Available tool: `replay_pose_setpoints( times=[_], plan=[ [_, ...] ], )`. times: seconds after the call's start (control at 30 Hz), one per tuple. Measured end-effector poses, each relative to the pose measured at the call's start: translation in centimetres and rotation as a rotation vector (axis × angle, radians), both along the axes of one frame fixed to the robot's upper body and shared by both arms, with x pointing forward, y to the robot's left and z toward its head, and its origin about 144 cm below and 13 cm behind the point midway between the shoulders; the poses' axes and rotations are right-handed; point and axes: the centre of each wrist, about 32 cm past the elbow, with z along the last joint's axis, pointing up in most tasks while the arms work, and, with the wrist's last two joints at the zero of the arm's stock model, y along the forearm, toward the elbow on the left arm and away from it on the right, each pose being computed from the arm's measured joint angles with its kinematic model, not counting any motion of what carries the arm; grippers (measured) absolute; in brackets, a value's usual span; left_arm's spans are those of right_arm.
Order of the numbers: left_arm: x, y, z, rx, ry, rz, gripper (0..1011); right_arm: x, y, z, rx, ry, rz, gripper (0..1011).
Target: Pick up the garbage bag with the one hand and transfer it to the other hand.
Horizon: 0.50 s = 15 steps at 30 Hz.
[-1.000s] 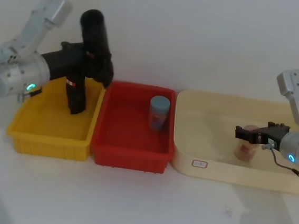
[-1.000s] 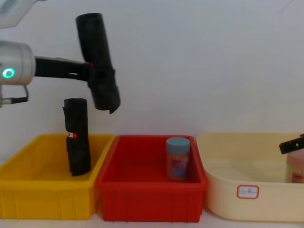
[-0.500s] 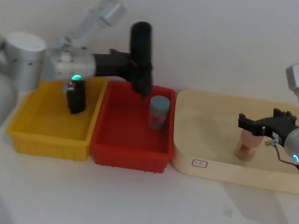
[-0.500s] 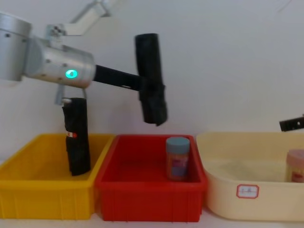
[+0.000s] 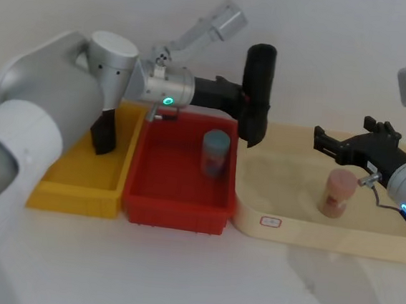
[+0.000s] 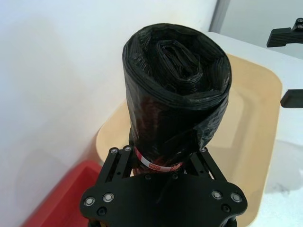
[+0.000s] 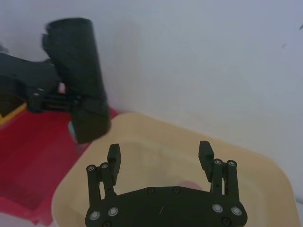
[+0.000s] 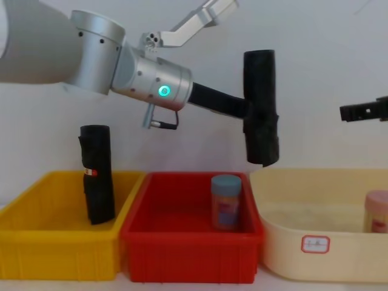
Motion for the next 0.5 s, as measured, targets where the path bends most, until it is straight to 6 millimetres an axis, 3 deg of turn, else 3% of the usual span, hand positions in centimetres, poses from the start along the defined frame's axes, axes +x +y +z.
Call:
replay_pose_setpoints(
  times=[0.5],
  plan=[
    [0.5,-1.6,1.1,0.035,0.002,-0.041,411,0.7,-0.4,-1.0,0.011,0.057,-0.068,1001]
  ],
)
